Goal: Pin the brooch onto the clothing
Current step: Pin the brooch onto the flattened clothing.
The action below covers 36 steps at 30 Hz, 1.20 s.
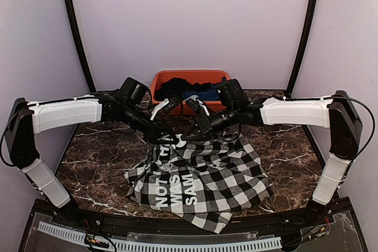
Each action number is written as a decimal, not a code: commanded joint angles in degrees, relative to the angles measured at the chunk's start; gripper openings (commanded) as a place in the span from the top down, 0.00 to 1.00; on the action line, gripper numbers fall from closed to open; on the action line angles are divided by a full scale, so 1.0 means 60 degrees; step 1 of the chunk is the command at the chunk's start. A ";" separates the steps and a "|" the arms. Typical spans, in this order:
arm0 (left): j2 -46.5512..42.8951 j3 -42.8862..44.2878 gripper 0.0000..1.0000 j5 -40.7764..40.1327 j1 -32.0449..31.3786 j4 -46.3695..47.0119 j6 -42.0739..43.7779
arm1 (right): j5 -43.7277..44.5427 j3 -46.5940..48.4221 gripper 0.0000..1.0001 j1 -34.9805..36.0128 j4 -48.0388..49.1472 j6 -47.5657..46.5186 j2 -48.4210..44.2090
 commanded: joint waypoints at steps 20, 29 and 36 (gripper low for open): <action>-0.0584 -0.0326 0.66 0.0763 0.0237 0.0633 -0.0294 | -0.1897 -0.1206 1.00 -0.0525 0.3715 0.2235 -0.0352; -0.0409 -0.0257 0.63 0.0934 0.0287 0.0801 -0.0541 | -0.1491 -0.0823 1.00 -0.0504 0.2681 0.1653 -0.0280; -0.0014 -0.0089 0.58 0.0933 0.0271 0.0680 -0.0567 | -0.1223 -0.0525 1.00 -0.0415 0.2202 0.1368 -0.0245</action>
